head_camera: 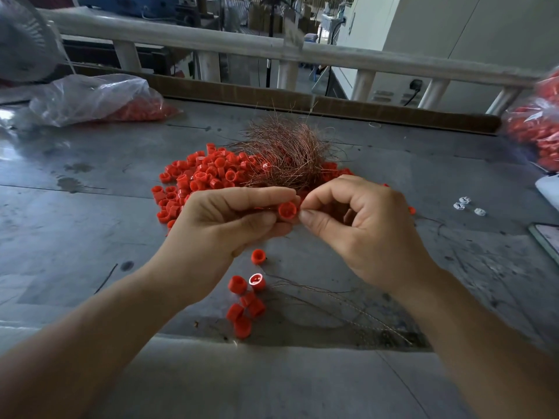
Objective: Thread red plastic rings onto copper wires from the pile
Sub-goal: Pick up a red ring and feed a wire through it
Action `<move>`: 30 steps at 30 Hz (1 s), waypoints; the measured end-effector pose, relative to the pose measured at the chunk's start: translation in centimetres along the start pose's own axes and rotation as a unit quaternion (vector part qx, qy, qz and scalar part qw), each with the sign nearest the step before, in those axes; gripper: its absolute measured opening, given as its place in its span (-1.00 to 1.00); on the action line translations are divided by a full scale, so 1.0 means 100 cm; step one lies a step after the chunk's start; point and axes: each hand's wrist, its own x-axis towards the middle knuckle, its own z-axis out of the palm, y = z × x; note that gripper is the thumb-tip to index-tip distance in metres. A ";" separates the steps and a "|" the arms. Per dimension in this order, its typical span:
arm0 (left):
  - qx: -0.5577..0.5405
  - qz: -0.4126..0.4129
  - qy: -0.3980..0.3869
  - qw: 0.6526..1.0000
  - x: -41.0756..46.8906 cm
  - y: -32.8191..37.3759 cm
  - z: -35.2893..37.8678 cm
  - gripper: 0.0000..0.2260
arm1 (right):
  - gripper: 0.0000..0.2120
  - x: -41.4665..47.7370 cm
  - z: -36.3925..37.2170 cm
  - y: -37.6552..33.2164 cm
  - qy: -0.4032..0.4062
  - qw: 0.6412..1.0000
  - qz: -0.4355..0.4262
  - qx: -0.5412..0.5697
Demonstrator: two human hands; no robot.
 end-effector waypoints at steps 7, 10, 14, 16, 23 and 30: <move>0.006 0.014 -0.010 1.000 0.000 -0.001 0.001 -0.71 | -0.91 0.000 -0.002 -0.001 -0.009 1.000 0.018 0.006; 0.009 0.017 -0.013 1.000 0.000 -0.001 0.000 -0.68 | -0.90 0.000 -0.002 -0.001 -0.011 1.000 0.025 0.012; 0.011 0.017 -0.010 1.000 0.000 -0.001 -0.001 -0.70 | -0.91 0.001 -0.003 -0.002 -0.017 0.999 0.028 0.012; 0.010 0.019 -0.009 1.000 0.000 -0.001 -0.001 -0.73 | -0.91 0.001 -0.003 -0.002 -0.018 0.999 0.029 0.013; -0.003 0.017 -0.003 1.000 0.000 0.000 0.000 -0.75 | -0.90 0.000 -0.002 -0.002 -0.020 0.999 0.027 0.029; -0.064 -0.009 -0.006 0.998 0.001 0.004 0.000 -0.76 | -0.88 0.002 -0.003 -0.002 -0.036 0.990 0.071 0.120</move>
